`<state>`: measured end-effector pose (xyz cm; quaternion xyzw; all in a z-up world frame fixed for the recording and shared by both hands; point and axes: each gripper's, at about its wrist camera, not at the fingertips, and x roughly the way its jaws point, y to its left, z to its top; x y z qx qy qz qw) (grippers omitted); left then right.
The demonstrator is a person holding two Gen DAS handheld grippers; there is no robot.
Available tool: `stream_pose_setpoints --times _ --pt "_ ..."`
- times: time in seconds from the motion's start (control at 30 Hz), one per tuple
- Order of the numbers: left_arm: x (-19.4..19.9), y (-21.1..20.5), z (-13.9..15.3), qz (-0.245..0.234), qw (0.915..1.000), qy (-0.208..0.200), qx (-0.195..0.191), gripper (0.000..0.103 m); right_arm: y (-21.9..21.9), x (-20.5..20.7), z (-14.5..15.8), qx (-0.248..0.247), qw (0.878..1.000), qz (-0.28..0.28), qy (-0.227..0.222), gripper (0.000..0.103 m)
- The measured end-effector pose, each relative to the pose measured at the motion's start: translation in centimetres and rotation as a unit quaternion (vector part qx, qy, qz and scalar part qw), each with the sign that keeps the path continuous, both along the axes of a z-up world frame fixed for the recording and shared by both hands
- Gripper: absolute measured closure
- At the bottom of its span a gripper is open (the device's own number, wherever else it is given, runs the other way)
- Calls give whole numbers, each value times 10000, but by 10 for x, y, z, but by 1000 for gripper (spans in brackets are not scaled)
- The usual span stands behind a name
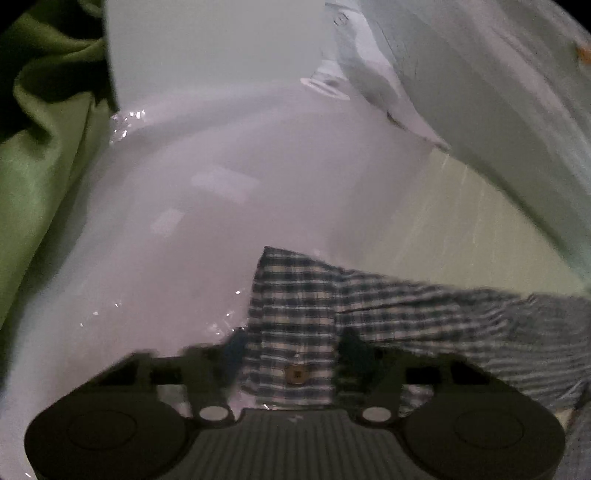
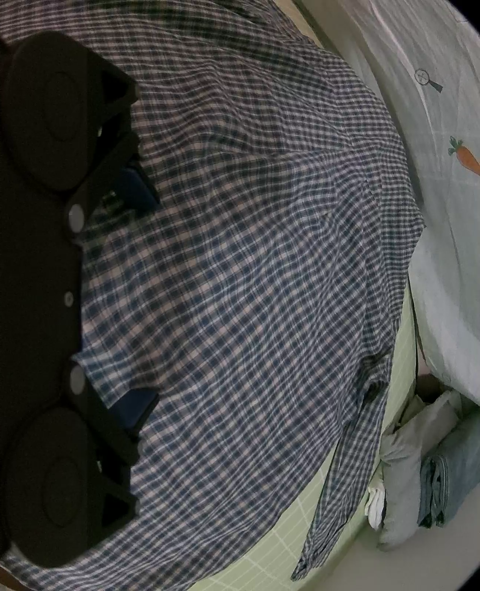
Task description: Fold clothes
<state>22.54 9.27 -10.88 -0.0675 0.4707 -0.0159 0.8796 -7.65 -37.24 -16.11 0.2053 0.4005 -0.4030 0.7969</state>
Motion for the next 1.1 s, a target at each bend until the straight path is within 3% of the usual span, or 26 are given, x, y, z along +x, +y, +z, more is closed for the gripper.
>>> stream_pose_setpoints --times 0.03,0.1,0.37,0.8,0.9,1.03,1.1 --pt "0 -2 0 -83 9999 -34 148 78 0 0 0 -4 10000 -12 -2 0" --pt "1 -4 0 -180 9991 -118 368 94 0 0 0 -13 10000 -35 -3 0" --pt "12 9 1 69 9983 -236 520 96 -1 0 0 -9 10000 -42 -2 0" --pt "-7 14 18 104 9988 -373 304 90 4 0 -2 -164 9998 -38 -128 0" --pt "-20 17 23 166 9990 -367 179 78 4 0 -2 -126 9998 49 -114 0" --pt "-35 17 27 236 9989 -390 117 29 2 -2 1 28 9995 309 -19 0" --pt "-41 14 29 140 9987 -467 135 28 2 -3 2 18 9994 346 18 0"
